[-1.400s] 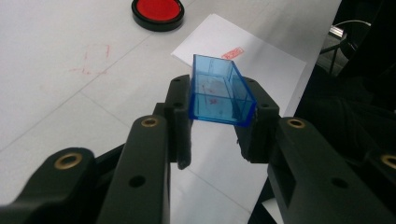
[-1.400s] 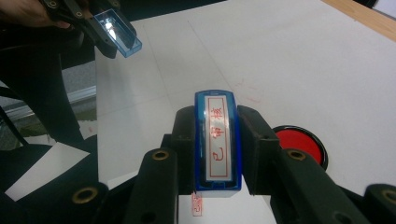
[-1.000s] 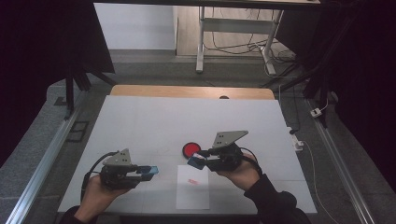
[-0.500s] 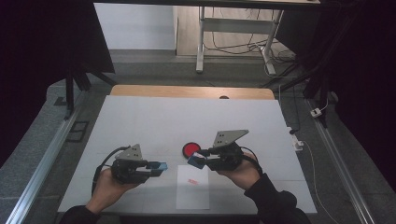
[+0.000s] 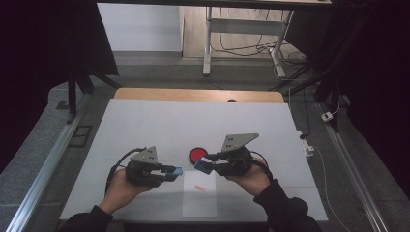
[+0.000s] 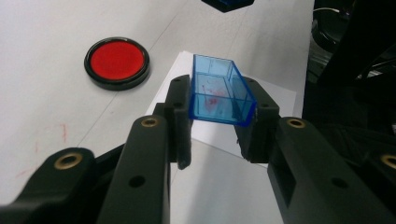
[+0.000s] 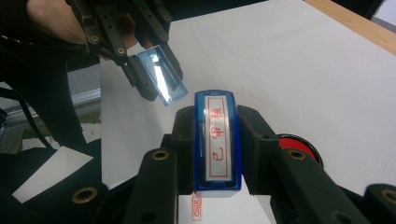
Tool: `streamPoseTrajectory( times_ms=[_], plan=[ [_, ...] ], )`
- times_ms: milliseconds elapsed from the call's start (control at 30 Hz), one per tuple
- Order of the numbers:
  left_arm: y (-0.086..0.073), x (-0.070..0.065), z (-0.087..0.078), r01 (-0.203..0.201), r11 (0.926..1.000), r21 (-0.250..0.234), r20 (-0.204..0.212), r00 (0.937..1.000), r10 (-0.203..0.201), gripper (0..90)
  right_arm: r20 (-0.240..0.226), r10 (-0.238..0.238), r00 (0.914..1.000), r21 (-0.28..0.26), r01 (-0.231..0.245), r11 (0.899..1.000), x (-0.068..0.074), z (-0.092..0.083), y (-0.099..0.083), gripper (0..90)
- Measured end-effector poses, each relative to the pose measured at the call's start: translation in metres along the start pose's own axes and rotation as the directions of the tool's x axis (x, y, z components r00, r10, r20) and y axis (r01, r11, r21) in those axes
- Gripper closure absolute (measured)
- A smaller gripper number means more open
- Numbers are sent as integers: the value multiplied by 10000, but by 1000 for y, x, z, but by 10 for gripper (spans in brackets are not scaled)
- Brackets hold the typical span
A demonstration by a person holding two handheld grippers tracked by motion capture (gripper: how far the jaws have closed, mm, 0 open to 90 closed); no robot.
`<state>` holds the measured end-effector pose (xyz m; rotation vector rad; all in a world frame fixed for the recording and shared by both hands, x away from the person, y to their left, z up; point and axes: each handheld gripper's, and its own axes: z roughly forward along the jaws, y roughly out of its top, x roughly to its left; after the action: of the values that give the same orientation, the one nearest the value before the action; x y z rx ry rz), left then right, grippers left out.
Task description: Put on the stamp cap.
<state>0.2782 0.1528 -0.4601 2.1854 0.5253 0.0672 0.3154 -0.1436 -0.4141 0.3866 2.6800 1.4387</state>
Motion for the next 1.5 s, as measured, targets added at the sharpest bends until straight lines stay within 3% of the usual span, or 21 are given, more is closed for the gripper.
streamPoseTrajectory(
  times_ms=[533, 733, 1133, 1500],
  plan=[
    [18, 4, 22, -413, 9991, 64, 615, 9973, 409, 680, 4, -92, 10000, -284, 92, 9996, -1, -8, 6, 700],
    [22, 7, 28, -515, 9985, -168, 984, 9937, 529, 682, -147, -190, 9997, -381, 185, 9991, 0, -8, 6, 700],
    [25, 14, 37, -894, 9953, -379, 1968, 9758, 952, 685, -704, -475, 9964, -691, 426, 9967, 2, -6, 6, 701],
    [31, 13, 46, -1175, 9923, -396, 2501, 9603, 1237, 685, -1168, -723, 9905, -737, 639, 9952, 6, -2, 7, 701]
  ],
)
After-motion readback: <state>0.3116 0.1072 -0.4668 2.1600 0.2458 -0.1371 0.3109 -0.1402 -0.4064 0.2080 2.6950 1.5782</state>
